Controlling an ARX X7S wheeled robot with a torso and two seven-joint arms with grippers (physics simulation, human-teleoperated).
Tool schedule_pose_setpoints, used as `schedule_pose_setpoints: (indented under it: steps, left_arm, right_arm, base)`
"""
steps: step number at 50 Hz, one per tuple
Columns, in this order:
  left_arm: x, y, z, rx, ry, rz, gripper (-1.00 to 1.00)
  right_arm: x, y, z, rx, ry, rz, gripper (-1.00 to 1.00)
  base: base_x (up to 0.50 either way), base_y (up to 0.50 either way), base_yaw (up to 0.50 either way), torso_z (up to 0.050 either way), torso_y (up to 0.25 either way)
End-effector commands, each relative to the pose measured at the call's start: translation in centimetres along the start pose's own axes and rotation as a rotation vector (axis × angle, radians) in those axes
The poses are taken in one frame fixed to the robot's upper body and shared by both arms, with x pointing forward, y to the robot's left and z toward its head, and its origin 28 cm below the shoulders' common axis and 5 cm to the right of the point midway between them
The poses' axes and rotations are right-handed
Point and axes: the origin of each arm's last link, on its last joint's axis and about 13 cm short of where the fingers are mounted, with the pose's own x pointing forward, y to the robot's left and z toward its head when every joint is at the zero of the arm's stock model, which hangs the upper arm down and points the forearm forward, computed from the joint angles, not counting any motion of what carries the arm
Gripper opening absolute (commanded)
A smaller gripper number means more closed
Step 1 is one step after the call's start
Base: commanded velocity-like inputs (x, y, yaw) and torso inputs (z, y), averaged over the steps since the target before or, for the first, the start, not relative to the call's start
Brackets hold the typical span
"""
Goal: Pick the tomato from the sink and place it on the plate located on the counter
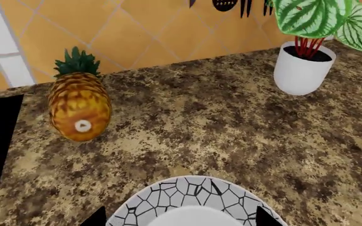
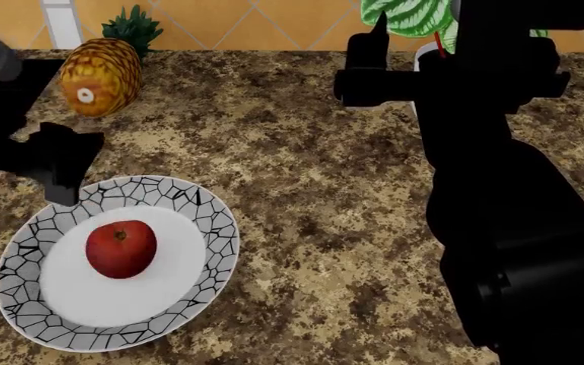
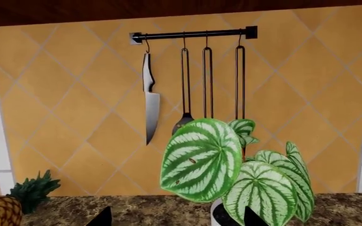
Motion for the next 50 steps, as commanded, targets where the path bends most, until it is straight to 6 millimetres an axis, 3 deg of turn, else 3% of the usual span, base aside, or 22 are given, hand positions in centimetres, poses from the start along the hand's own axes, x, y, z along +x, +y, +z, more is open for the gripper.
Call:
schedule_pose_setpoints:
  steps: [1, 13, 38, 50]
  left_arm:
    - [-3.1, 1.2, 0.9, -0.05, -0.126, 0.061, 1.0]
    - [-6.2, 2.9, 0.5, -0.09, -0.188, 0.146, 1.0]
    - [-12.5, 6.0, -2.5, -0.209, -0.284, 0.346, 1.0]
    - [-14.8, 6.9, -4.2, -0.264, -0.303, 0.428, 1.0]
  right_arm:
    - [-0.3, 0.1, 0.1, 0.001, -0.003, 0.004, 1.0]
    - [-0.5, 0.1, 0.1, -0.003, -0.003, 0.007, 1.0]
    - [-0.2, 0.6, 0.4, 0.0, -0.01, 0.02, 1.0]
    - [-0.6, -0.3, 0.4, 0.005, -0.014, -0.008, 1.0]
  base:
    - [0.0, 0.0, 0.0, 0.0, 0.0]
    - [0.0, 0.0, 0.0, 0.0, 0.0]
    - [0.0, 0.0, 0.0, 0.0, 0.0]
    - [0.0, 0.0, 0.0, 0.0, 0.0]
